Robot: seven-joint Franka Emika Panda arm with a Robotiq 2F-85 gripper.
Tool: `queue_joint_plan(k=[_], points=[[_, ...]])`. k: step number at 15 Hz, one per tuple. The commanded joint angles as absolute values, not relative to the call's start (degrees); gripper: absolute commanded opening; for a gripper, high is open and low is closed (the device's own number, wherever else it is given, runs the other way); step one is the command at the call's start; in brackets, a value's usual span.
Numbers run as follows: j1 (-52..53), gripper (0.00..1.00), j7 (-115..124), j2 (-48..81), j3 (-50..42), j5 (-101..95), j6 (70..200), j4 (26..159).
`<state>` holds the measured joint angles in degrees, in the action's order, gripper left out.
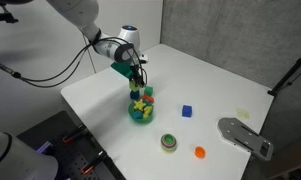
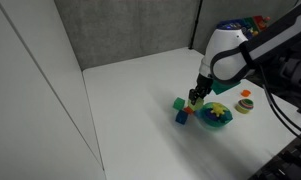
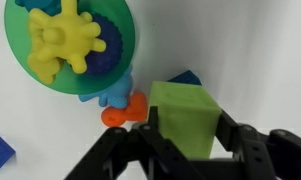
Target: Put the light green building block on top of the blue building block
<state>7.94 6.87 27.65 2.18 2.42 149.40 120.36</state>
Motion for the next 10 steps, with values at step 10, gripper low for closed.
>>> queue_joint_plan(k=[10], points=[[8.55, 0.31, 2.72, 35.96, 4.07, -1.22, 159.03, 117.47]])
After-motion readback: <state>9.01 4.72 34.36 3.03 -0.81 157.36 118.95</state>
